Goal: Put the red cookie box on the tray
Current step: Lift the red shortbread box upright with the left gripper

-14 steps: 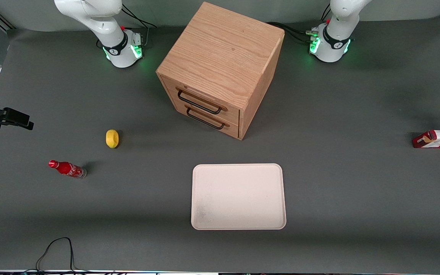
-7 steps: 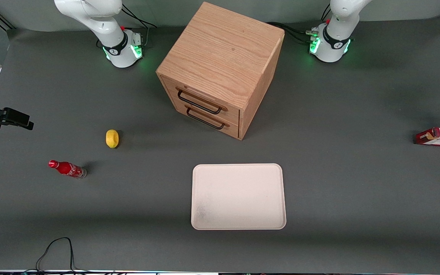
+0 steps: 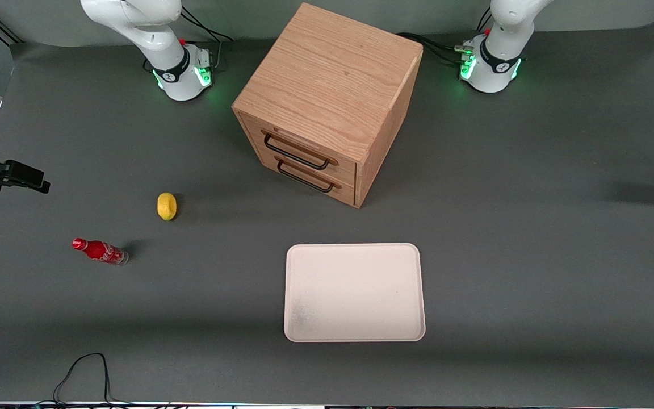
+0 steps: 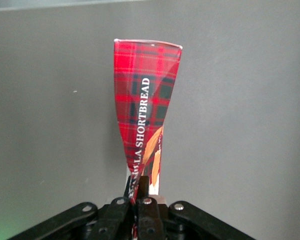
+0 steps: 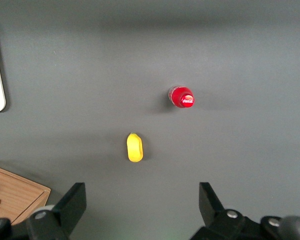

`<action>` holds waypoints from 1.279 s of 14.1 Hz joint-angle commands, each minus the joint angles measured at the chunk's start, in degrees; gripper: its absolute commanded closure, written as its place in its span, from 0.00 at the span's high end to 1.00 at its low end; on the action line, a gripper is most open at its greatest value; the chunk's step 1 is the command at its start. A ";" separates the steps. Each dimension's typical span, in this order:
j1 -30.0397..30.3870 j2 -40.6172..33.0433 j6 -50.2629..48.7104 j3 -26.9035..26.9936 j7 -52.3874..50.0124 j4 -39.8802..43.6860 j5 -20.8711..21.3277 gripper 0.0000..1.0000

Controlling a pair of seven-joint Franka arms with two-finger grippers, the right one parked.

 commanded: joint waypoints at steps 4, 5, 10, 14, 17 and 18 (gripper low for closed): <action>-0.34 0.38 -16.06 -0.21 0.30 17.26 0.69 0.00; -0.95 0.12 -16.06 -0.48 1.35 17.26 0.60 0.00; -13.14 0.11 -15.71 -2.50 7.25 17.26 0.16 0.00; -23.25 0.29 -15.10 -6.45 10.40 17.26 0.33 0.00; -29.23 0.29 -15.62 -9.09 12.87 17.35 0.33 0.00; -31.43 0.38 -15.88 -9.53 13.57 17.35 0.42 0.00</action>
